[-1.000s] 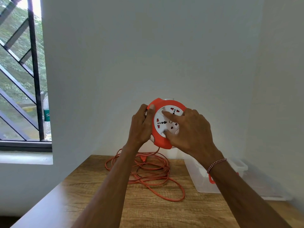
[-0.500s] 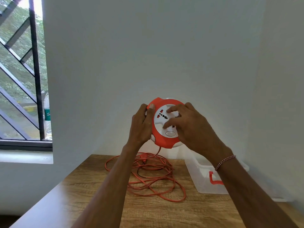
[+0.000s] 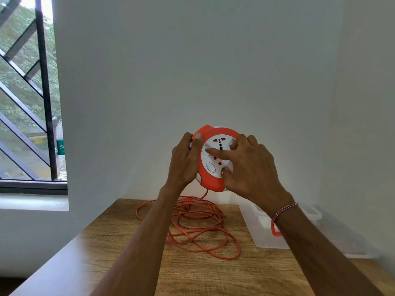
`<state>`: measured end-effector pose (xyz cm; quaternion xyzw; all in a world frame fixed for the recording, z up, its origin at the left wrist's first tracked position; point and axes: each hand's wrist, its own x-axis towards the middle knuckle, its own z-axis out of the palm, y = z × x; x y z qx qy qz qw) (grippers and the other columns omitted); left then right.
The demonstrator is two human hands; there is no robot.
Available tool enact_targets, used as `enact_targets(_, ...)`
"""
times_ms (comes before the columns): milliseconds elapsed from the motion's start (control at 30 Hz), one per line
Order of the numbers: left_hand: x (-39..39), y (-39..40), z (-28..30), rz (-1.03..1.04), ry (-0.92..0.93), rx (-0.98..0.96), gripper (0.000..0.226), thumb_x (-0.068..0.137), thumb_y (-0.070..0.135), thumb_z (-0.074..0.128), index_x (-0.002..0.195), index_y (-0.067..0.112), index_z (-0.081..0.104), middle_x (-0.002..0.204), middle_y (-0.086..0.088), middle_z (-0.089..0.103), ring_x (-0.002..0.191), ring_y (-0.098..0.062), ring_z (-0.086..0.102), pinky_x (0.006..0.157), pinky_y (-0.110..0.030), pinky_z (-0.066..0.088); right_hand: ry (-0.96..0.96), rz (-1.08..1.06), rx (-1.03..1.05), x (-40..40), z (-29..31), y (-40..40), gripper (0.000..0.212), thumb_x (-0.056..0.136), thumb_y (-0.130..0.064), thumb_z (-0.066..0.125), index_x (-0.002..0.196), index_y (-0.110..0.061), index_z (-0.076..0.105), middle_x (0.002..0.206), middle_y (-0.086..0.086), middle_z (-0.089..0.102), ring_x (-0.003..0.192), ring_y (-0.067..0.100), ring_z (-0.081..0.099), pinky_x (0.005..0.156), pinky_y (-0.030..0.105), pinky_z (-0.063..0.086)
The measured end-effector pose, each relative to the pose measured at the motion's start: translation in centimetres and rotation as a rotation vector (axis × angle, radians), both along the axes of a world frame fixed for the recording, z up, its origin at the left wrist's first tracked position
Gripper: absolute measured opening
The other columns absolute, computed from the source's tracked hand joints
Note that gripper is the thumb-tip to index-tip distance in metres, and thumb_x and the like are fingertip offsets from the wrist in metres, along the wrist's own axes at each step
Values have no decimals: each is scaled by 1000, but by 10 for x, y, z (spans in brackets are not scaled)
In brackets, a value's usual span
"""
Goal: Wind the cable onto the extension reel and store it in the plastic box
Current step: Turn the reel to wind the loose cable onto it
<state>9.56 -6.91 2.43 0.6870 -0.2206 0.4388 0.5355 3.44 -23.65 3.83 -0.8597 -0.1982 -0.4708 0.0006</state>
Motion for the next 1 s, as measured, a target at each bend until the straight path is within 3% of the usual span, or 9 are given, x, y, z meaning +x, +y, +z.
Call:
enact_targets(133, -1, -2, 1, 3, -7, 3, 34, 101, 45, 40, 94, 16, 56, 77, 12, 69, 62, -11, 68, 50, -23, 56, -24, -15, 129, 1, -2, 3, 64, 76, -64, 59, 132, -33, 53, 119, 10, 65, 101, 29, 62, 81, 41, 54)
enact_targets(200, -2, -2, 2, 3, -15, 5, 34, 101, 45, 39, 94, 16, 56, 78, 17, 69, 62, -8, 68, 50, -18, 54, -35, 13, 212, 1, -1, 5, 70, 78, -71, 51, 132, -28, 55, 118, 5, 68, 99, 27, 66, 81, 39, 55)
enact_targets(467, -1, -2, 0, -16, -3, 7, 27, 101, 44, 40, 98, 22, 57, 79, 24, 69, 69, -5, 70, 53, -14, 52, 21, 55, 323, 2, -3, 10, 71, 78, -71, 48, 126, -20, 60, 115, 5, 69, 91, 26, 69, 77, 36, 56)
enact_targets(533, -2, -2, 0, -24, -1, 5, 27, 102, 42, 39, 96, 22, 56, 80, 24, 69, 68, -5, 70, 53, -15, 53, -15, 85, 283, 1, -1, 6, 63, 81, -63, 56, 122, -17, 63, 112, 8, 70, 92, 28, 68, 77, 37, 55)
enact_targets(667, 0, 0, 2, -9, -4, -6, 34, 101, 44, 38, 95, 16, 56, 79, 19, 69, 64, -7, 68, 53, -18, 55, -161, 206, 92, 1, 7, -7, 23, 81, -26, 72, 102, -15, 72, 106, 9, 70, 94, 26, 57, 75, 36, 55)
enact_targets(800, 1, 1, 2, 3, -2, -10, 33, 102, 43, 39, 95, 16, 56, 76, 16, 69, 65, -9, 68, 54, -22, 58, 147, 192, -71, -4, 12, -9, 46, 74, -16, 79, 116, -30, 67, 137, 7, 49, 121, 29, 41, 93, 44, 48)
enact_targets(900, 1, 1, 2, 5, -6, -15, 34, 101, 43, 39, 95, 15, 56, 73, 16, 67, 65, -9, 68, 55, -22, 58, 147, 71, -137, -9, 12, -4, 63, 68, -25, 84, 124, -39, 59, 144, 5, 41, 125, 30, 37, 97, 46, 44)
enact_targets(1000, 0, -2, 2, -3, -14, 0, 31, 101, 44, 39, 96, 18, 56, 77, 21, 68, 68, -8, 70, 55, -21, 58, 96, -17, -168, -12, 11, -1, 66, 66, -34, 84, 125, -43, 57, 141, 6, 46, 122, 30, 41, 94, 46, 45)
